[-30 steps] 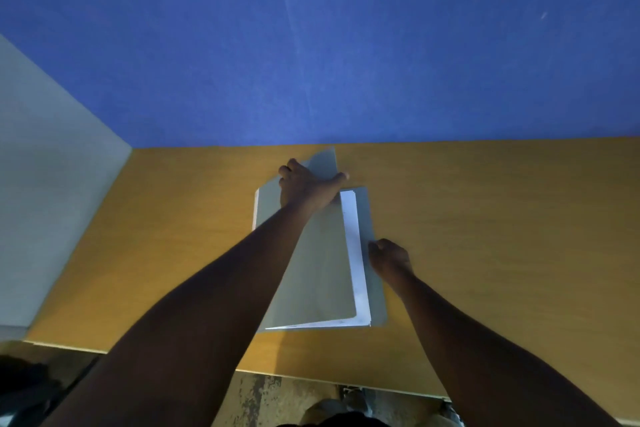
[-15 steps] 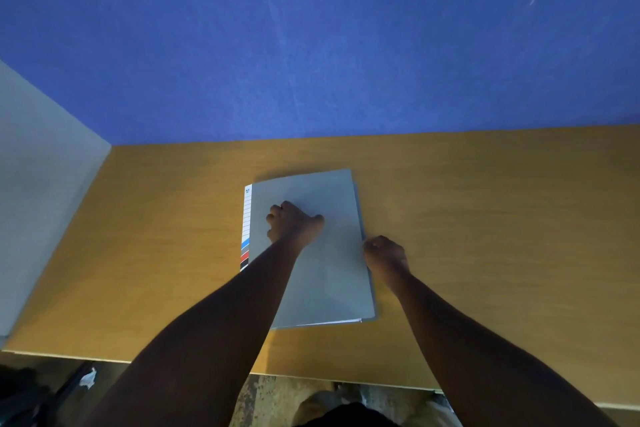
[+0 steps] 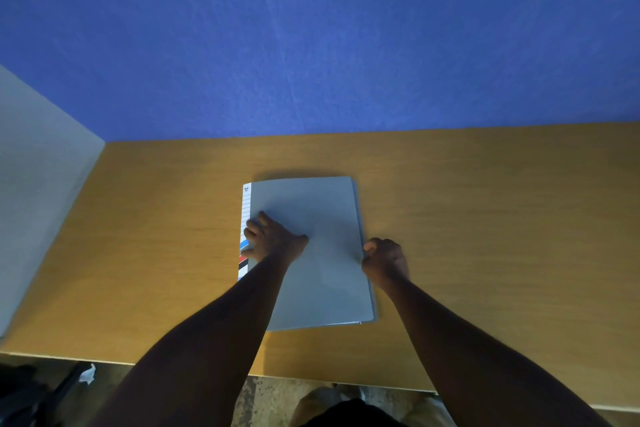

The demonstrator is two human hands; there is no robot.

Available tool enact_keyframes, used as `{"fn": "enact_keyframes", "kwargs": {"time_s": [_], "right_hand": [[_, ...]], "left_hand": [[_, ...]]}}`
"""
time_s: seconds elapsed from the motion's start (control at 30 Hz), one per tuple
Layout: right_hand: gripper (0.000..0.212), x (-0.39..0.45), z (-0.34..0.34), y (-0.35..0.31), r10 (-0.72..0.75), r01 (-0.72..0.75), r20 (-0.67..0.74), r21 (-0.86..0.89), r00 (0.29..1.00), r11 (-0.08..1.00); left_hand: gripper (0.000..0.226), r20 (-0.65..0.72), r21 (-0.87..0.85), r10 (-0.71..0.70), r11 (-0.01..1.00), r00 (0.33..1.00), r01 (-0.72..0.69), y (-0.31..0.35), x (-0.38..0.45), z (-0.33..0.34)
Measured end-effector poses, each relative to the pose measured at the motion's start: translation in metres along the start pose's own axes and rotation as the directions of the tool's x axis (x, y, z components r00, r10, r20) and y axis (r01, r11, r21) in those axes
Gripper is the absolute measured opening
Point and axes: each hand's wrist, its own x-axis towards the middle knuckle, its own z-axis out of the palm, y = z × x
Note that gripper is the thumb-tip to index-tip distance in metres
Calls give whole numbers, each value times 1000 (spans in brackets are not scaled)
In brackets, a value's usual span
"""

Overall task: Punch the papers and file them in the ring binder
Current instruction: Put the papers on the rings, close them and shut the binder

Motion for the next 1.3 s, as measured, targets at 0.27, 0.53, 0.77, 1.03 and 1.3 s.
{"fn": "enact_keyframes", "kwargs": {"time_s": [0.27,0.53,0.77,1.03,1.3], "right_hand": [[32,0,5,-1,0,-1,-26,-32,1000,999],[33,0,7,-5,52,-57,-60,-72,997,996],[30,-2,3,-7,86,-90,-63,-67,994,994],[30,-5,0,-8,116,-117,-49,-18,992,993],[29,-3,-3,-9,113,-113,-11,-18,994,993]], "left_hand": [[129,-24,-49,-83,995,996,82,-3,1,1],[140,31,-190,-155,969,987,158,-15,15,1],[136,18,-206,-119,971,993,120,-12,13,-4],[133,-4,-176,-48,983,999,47,-5,17,-8],[126,8,-145,-42,989,999,42,-6,19,-6]]}}
